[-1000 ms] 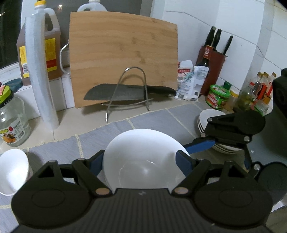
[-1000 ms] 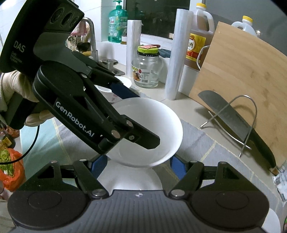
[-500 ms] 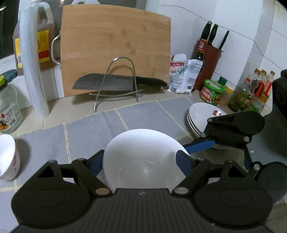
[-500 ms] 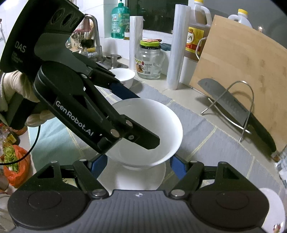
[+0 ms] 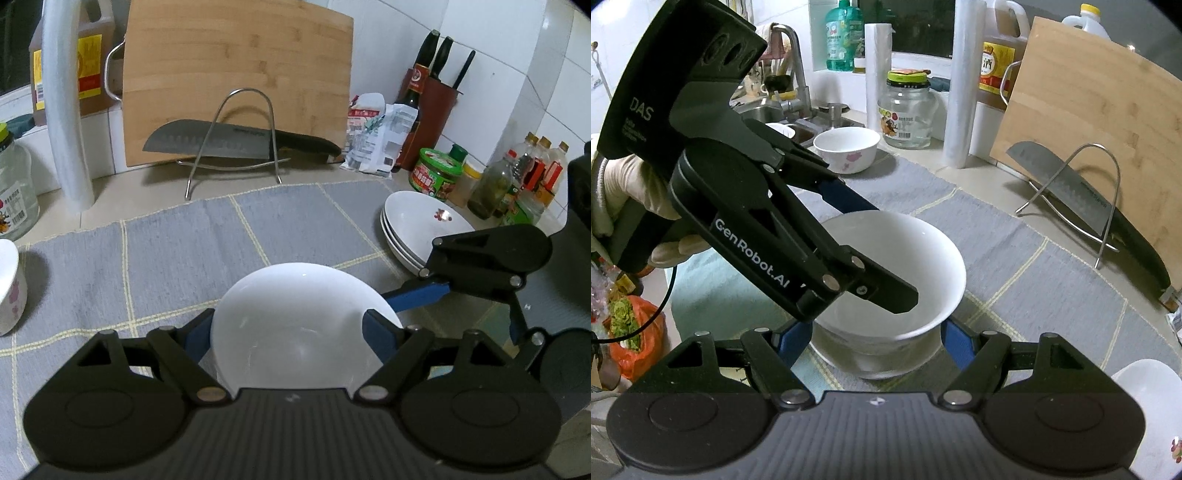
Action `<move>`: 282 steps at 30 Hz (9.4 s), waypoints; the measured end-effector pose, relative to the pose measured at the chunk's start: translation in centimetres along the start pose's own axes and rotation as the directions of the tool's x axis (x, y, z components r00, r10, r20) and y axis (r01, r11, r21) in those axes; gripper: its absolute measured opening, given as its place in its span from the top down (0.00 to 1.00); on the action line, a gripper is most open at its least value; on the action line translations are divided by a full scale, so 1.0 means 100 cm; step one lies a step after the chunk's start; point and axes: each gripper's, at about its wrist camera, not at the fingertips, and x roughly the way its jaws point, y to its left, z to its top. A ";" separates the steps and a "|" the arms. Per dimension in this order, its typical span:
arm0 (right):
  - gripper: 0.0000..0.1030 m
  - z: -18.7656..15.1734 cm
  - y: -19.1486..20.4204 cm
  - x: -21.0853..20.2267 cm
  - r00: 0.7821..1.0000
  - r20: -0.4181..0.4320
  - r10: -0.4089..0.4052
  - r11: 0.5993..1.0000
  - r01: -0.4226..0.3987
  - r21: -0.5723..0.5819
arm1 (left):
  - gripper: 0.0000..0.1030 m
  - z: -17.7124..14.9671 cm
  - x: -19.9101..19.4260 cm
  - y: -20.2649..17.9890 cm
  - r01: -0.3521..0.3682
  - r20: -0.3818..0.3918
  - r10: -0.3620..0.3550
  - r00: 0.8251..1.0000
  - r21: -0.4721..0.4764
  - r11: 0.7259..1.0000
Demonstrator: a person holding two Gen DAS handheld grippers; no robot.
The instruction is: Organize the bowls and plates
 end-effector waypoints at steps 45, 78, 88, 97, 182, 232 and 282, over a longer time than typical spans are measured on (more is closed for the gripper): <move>0.11 -0.010 0.005 0.014 0.999 -0.042 -0.030 0.999 0.029 -0.020 | 0.11 -0.012 0.009 0.005 0.027 -0.014 -0.027 1.000 -0.024 0.999; 0.00 -0.031 -0.015 -0.014 0.999 0.038 -0.004 0.992 -0.001 0.128 | 0.09 -0.055 -0.033 0.033 -0.180 0.050 0.193 0.980 -0.191 0.965; 0.00 -0.016 -0.020 -0.018 0.996 0.083 -0.016 0.993 0.006 0.121 | 0.07 -0.056 -0.055 0.029 -0.256 0.098 0.275 0.957 -0.164 0.952; 0.00 0.027 -0.013 0.010 0.993 0.061 -0.104 0.980 0.092 0.177 | 0.07 -0.070 -0.056 0.086 -0.352 0.073 0.366 0.928 -0.150 0.924; 0.33 0.255 0.007 0.281 0.985 -0.117 0.130 0.991 -0.127 0.035 | 0.09 -0.033 -0.016 0.235 -0.347 0.230 0.368 0.901 -0.126 0.929; 0.33 0.202 0.055 0.160 0.988 -0.079 0.135 0.989 -0.130 0.068 | 0.09 -0.056 -0.086 0.137 -0.276 0.213 0.277 0.937 -0.035 0.960; 0.32 0.070 -0.006 0.004 0.999 -0.011 -0.046 0.979 0.047 0.200 | 0.08 -0.034 -0.049 -0.017 -0.092 0.229 0.050 0.972 0.175 0.980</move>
